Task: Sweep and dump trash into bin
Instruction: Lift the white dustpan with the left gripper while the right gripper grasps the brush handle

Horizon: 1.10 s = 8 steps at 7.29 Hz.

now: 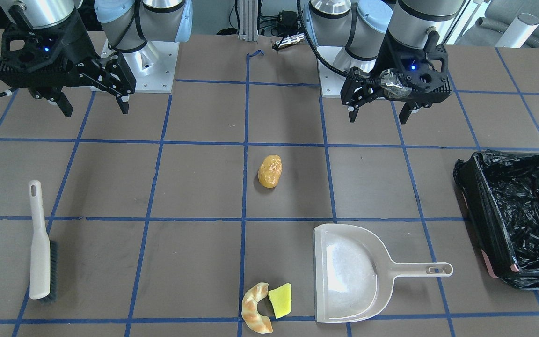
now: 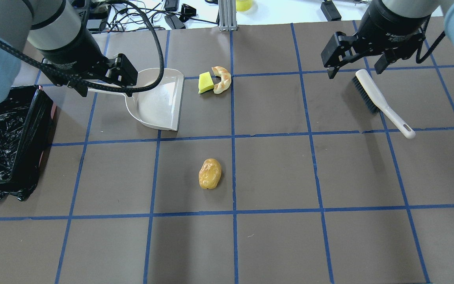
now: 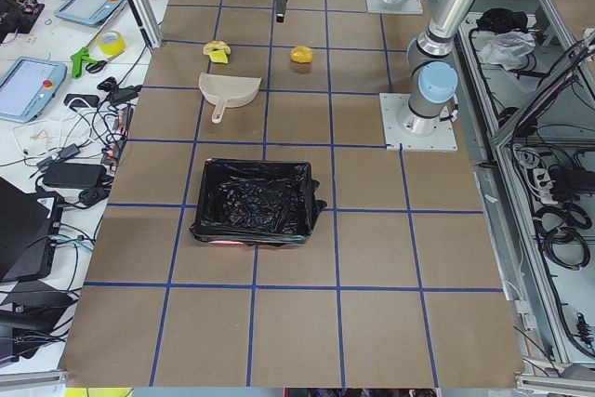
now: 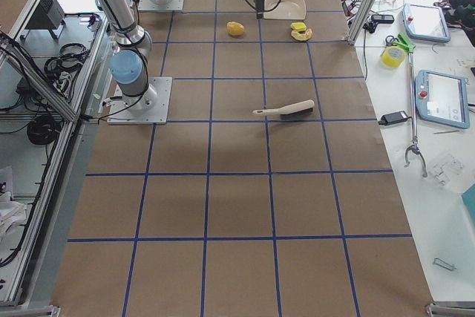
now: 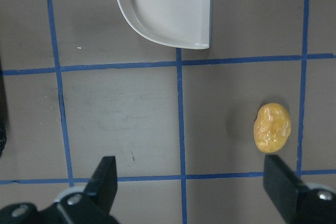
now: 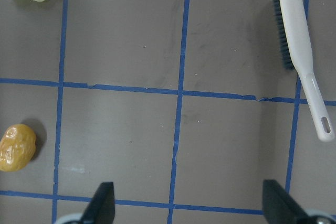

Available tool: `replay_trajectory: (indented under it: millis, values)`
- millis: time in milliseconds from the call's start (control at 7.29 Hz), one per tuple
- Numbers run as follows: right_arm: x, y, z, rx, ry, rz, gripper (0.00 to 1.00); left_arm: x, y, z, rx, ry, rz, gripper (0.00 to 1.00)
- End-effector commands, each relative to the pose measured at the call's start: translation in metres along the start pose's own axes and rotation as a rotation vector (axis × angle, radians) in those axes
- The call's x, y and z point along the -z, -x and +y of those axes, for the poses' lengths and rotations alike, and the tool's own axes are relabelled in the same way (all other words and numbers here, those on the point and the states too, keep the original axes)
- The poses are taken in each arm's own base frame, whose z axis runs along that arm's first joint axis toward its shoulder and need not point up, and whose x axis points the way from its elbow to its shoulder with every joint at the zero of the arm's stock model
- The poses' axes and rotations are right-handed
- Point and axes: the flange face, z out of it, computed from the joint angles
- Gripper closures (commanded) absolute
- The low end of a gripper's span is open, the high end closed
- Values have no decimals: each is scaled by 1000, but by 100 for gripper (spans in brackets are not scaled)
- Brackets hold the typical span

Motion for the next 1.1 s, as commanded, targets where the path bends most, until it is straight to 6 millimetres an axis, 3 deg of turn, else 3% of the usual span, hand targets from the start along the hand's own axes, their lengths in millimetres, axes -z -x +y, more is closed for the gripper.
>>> replay_trajectory:
  millis: [0, 412, 549, 686, 960]
  values:
    - [3, -4, -2, 47, -24, 45, 0, 0, 0, 1, 1, -1, 0, 0]
    - [-8, -12, -11, 66, -17, 52, 0, -6, 0, -3, 0, 11, 2, 0]
    - [-30, -21, -25, 167, 19, 51, 1, -7, 3, -4, 20, 13, 1, 0]
    - [-41, -49, -34, 188, 40, 51, 1, -8, 20, -8, 42, 4, 0, 0]
    - [-105, -120, -64, 296, 106, 30, 1, -22, 85, -21, 192, 26, 1, 0]
